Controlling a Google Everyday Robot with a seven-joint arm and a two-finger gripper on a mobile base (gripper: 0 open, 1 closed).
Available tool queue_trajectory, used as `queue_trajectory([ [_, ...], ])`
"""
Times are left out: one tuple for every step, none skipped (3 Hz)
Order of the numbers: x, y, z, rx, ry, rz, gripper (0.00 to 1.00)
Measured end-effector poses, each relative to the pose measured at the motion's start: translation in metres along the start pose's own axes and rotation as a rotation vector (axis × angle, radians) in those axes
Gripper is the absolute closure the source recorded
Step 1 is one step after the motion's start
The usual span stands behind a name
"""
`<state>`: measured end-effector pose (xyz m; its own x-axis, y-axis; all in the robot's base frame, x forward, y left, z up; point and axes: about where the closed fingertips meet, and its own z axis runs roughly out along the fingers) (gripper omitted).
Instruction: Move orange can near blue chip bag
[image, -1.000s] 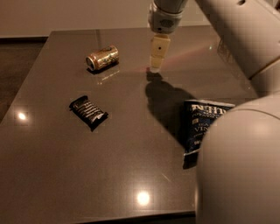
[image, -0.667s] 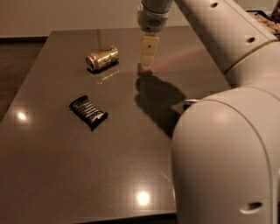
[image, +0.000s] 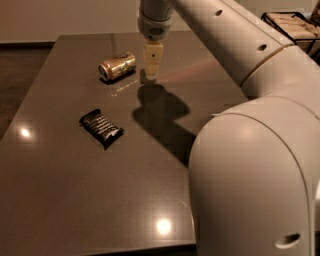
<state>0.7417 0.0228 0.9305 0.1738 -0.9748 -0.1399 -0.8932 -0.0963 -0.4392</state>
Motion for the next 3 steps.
queue_trajectory([
  [-0.017, -0.006, 0.012, 0.07, 0.039, -0.095, 0.0],
  [-0.028, -0.015, 0.018, 0.156, 0.124, -0.256, 0.0],
  [-0.035, -0.022, 0.018, 0.189, 0.192, -0.393, 0.0],
])
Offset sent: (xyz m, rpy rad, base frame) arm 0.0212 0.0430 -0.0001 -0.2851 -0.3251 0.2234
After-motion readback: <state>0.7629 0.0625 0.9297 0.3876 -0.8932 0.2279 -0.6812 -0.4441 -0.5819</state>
